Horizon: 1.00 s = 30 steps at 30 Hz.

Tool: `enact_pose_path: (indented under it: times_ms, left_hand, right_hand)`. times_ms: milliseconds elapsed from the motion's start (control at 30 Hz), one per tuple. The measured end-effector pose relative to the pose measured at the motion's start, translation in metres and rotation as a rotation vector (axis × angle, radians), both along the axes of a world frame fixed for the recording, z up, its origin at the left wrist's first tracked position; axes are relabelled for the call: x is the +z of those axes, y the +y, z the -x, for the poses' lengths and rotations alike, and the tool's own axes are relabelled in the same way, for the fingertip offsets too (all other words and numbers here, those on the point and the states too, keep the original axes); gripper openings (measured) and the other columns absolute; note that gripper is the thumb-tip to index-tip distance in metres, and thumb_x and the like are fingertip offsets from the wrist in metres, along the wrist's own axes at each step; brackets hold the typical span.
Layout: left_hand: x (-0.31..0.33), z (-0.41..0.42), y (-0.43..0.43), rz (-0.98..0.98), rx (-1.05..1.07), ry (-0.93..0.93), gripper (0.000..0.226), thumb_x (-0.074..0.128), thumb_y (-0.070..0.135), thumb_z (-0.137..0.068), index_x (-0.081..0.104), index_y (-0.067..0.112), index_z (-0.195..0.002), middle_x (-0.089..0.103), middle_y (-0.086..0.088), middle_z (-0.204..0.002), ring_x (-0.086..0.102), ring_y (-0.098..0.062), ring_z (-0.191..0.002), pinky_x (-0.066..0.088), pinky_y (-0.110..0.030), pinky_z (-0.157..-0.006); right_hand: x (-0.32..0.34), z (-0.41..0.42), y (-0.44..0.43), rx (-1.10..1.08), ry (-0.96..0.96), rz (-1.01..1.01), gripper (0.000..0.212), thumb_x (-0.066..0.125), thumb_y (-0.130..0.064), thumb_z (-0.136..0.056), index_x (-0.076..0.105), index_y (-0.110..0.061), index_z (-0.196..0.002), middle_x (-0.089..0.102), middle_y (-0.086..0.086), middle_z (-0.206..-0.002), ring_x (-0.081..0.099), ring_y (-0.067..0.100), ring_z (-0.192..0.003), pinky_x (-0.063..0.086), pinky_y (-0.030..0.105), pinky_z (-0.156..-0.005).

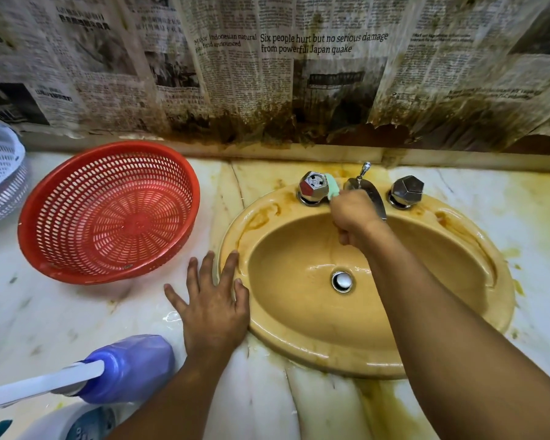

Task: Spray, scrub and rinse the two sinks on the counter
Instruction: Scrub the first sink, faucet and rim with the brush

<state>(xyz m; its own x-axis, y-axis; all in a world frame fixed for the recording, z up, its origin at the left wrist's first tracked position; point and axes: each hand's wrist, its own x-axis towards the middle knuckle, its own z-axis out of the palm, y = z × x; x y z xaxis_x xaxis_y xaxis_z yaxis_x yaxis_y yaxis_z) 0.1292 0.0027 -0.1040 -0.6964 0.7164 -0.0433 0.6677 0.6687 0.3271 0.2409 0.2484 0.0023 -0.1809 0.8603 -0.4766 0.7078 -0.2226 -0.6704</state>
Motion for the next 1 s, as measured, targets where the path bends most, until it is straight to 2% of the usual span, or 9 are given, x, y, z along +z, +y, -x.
enact_pose_path:
  times_ms: [167, 267, 333, 467, 600, 667, 800, 900, 1000]
  left_hand:
    - [0.001, 0.0, 0.0, 0.0, 0.002, -0.005, 0.065, 0.011, 0.056, -0.097, 0.015, 0.049, -0.161, 0.019, 0.003, -0.171, 0.005, -0.023, -0.16, -0.001, -0.071, -0.121]
    - [0.001, 0.001, 0.0, 0.008, -0.003, -0.008, 0.065, 0.01, 0.057, -0.097, 0.014, 0.048, -0.162, 0.018, 0.002, -0.171, 0.004, -0.024, -0.16, -0.002, -0.07, -0.121]
    - [0.002, 0.001, 0.0, 0.006, -0.002, -0.007, 0.066, 0.01, 0.058, -0.097, 0.015, 0.048, -0.162, 0.018, 0.002, -0.171, 0.004, -0.024, -0.16, -0.002, -0.071, -0.121]
    - [0.001, 0.002, 0.0, 0.009, -0.003, -0.011, 0.065, 0.009, 0.059, -0.097, 0.013, 0.048, -0.162, 0.017, 0.003, -0.171, 0.003, -0.023, -0.16, -0.003, -0.07, -0.121]
    - [0.0, 0.002, 0.0, -0.012, 0.002, -0.015, 0.065, 0.013, 0.058, -0.097, 0.018, 0.048, -0.161, 0.02, 0.002, -0.171, 0.006, -0.023, -0.16, -0.003, -0.07, -0.121]
    - [0.0, 0.002, 0.001, -0.007, 0.009, -0.013, 0.065, 0.013, 0.058, -0.097, 0.02, 0.049, -0.161, 0.022, 0.003, -0.17, 0.007, -0.022, -0.159, -0.002, -0.07, -0.121]
    - [-0.001, 0.002, 0.001, -0.01, 0.007, -0.002, 0.064, 0.015, 0.057, -0.097, 0.022, 0.049, -0.16, 0.024, 0.002, -0.169, 0.009, -0.023, -0.159, 0.0, -0.07, -0.121]
    - [-0.002, 0.003, 0.001, 0.001, 0.002, 0.002, 0.064, 0.013, 0.057, -0.098, 0.019, 0.049, -0.161, 0.022, 0.002, -0.17, 0.007, -0.023, -0.159, -0.001, -0.07, -0.121]
    - [-0.001, 0.003, 0.001, 0.001, 0.005, -0.001, 0.065, 0.013, 0.058, -0.097, 0.018, 0.049, -0.161, 0.022, 0.003, -0.17, 0.007, -0.023, -0.159, -0.002, -0.069, -0.121]
  right_hand:
    - [0.001, -0.001, -0.013, 0.066, -0.108, -0.081, 0.025, 0.042, -0.008, -0.098, 0.058, -0.004, -0.117, 0.058, 0.013, -0.084, 0.059, 0.03, -0.055, 0.04, 0.026, -0.038]
    - [-0.002, -0.021, -0.034, 0.151, -0.155, -0.134, 0.037, 0.042, -0.01, -0.097, 0.058, -0.015, -0.129, 0.06, 0.01, -0.086, 0.059, 0.03, -0.058, 0.039, 0.024, -0.035]
    - [0.0, -0.021, -0.034, 0.162, -0.198, -0.159, 0.042, 0.044, -0.011, -0.098, 0.056, -0.015, -0.139, 0.062, 0.011, -0.097, 0.061, 0.031, -0.069, 0.047, 0.029, -0.046]
    - [0.001, 0.01, -0.01, 0.022, -0.225, -0.147, 0.03, 0.049, -0.012, -0.101, 0.057, -0.001, -0.128, 0.06, 0.019, -0.123, 0.066, 0.037, -0.098, 0.062, 0.049, -0.082]
    - [-0.004, 0.035, 0.009, -0.084, -0.186, -0.148, 0.033, 0.056, -0.017, -0.1, 0.059, 0.001, -0.127, 0.06, 0.018, -0.125, 0.067, 0.037, -0.103, 0.062, 0.049, -0.085]
    - [-0.004, 0.032, 0.009, -0.105, -0.172, -0.136, 0.031, 0.056, -0.019, -0.1, 0.059, -0.001, -0.126, 0.063, 0.019, -0.124, 0.069, 0.038, -0.099, 0.063, 0.05, -0.08]
    - [-0.008, 0.0, -0.009, -0.088, -0.126, -0.085, 0.03, 0.046, -0.011, -0.099, 0.057, -0.005, -0.126, 0.063, 0.018, -0.106, 0.062, 0.033, -0.066, 0.047, 0.028, -0.037]
    - [-0.004, -0.016, -0.031, -0.023, -0.172, -0.098, 0.012, 0.045, -0.013, -0.101, 0.053, -0.012, -0.109, 0.06, 0.012, -0.088, 0.059, 0.03, -0.059, 0.041, 0.024, -0.034]
    - [-0.004, -0.004, -0.023, -0.02, -0.198, -0.124, 0.013, 0.046, -0.01, -0.1, 0.055, -0.01, -0.109, 0.061, 0.012, -0.092, 0.063, 0.032, -0.065, 0.047, 0.03, -0.04]
